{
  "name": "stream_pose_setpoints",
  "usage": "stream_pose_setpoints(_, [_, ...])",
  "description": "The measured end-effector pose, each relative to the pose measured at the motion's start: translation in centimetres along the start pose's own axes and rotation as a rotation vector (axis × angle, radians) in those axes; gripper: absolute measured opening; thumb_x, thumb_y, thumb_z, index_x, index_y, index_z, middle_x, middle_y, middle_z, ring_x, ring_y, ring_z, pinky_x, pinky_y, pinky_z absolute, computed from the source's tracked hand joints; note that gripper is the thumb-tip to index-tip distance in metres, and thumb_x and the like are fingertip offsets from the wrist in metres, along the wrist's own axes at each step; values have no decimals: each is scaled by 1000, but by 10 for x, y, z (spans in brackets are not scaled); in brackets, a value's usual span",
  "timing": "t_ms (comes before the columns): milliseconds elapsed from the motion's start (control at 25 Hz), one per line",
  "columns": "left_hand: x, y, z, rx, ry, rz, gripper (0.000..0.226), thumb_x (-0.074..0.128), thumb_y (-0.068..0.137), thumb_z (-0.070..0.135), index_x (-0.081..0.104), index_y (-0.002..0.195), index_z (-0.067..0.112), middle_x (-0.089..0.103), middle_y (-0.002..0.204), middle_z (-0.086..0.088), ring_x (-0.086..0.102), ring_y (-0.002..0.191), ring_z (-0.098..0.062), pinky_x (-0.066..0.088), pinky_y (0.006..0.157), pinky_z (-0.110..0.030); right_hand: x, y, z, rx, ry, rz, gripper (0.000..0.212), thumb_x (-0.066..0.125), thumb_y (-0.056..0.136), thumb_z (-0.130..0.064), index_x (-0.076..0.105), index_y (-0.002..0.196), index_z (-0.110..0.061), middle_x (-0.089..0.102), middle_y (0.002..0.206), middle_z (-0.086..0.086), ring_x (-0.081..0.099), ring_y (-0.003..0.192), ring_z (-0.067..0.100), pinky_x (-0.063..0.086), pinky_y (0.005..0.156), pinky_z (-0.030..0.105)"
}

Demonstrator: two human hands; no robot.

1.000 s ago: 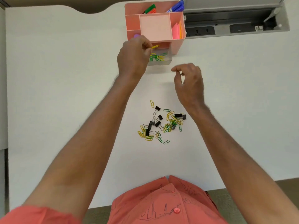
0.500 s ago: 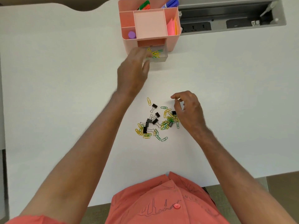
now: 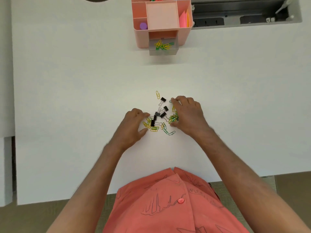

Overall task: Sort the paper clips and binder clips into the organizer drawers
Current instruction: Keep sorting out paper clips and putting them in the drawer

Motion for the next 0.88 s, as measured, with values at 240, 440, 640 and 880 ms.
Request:
stream_pose_setpoints(240, [-1,8,14,-76,63,87,18,68,95,18,65,113,18,58,111,0,57,103,-22,52,82,-39,3,-10,-2,4,51,241,41,76,86,-34,66,125,-27,64,116,-5,55,109,24,36,98,36])
stream_pose_setpoints(440, [-5,9,16,-102,71,114,6,63,96,16,67,100,17,61,101,1,58,96,-21,52,77,-40,1,-14,-5,9,58,349,7,71,89,-26,70,96,-25,66,91,-5,57,91,23,37,88,34])
stream_pose_setpoints(640, [-7,10,18,-110,69,127,3,63,92,18,63,94,21,58,93,8,56,85,-16,44,67,-31,-3,-11,2,61,259,281,8,67,90,-29,67,98,-27,65,91,-11,56,94,20,37,98,35])
stream_pose_setpoints(880, [-8,14,7,-240,-168,155,14,64,93,23,58,87,34,61,84,17,55,73,0,38,60,-24,-12,-8,20,182,725,216,12,67,95,-27,73,102,-34,70,90,-18,63,84,5,49,86,23])
Point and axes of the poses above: each hand's wrist, its own y-axis towards the middle knuckle, its own x-axis out of the palm, z = x × y, the point moved 7 cm from there along y, towards the middle knuckle
